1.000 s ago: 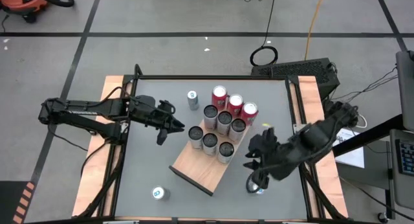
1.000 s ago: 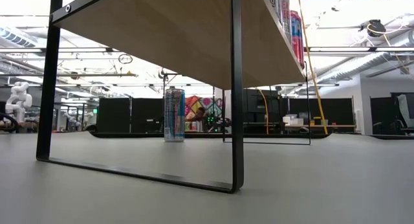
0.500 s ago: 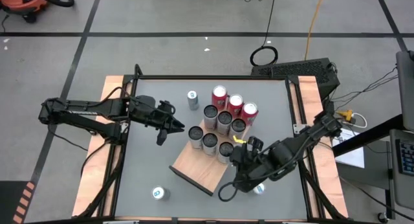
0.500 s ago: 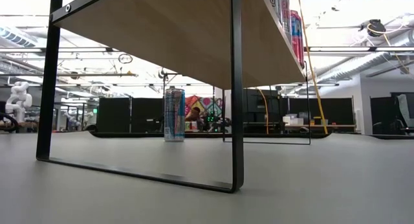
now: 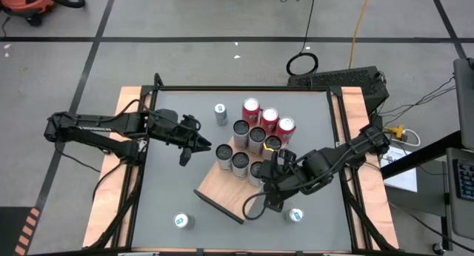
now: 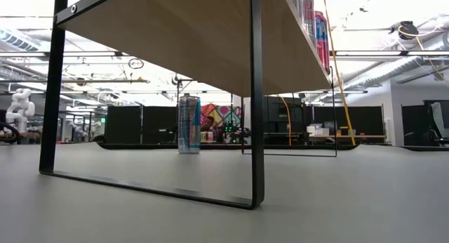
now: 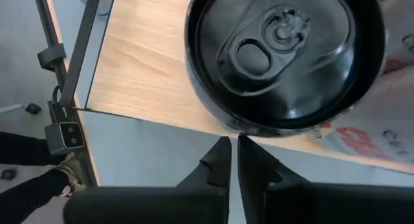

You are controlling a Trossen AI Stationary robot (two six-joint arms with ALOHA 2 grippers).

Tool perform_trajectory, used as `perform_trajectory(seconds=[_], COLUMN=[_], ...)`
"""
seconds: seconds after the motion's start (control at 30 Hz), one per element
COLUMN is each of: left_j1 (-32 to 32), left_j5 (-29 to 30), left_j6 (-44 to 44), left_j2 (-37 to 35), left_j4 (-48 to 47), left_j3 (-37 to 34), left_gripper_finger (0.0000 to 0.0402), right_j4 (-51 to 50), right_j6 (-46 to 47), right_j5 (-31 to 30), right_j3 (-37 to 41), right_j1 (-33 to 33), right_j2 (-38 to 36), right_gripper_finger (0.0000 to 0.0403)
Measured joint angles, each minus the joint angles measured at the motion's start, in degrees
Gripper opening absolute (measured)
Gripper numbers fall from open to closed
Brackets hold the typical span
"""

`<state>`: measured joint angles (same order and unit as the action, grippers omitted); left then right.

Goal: Place canned beverage on shelf
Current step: Put the blue soda can on the shelf

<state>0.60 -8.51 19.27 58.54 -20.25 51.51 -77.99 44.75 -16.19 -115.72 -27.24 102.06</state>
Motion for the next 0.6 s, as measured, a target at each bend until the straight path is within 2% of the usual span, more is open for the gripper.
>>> perform_trajectory(seconds=[0.33, 0.6], left_j1=[0.0, 0.0], left_j5=[0.0, 0.06], left_j6=[-0.02, -0.04], left_j2=[0.02, 0.04], left_j4=[0.0, -0.02], left_j3=[-0.02, -0.02], left_gripper_finger=[0.0079, 0.0079], right_j4=[1.9, 1.1], right_j6=[-1.94, 0.77], right_j5=[0.74, 9.14], right_j3=[0.0, 0.0], right_j1=[1.39, 1.25], right_j2=[-0.02, -1.35], right_gripper_finger=[0.0, 0.0])
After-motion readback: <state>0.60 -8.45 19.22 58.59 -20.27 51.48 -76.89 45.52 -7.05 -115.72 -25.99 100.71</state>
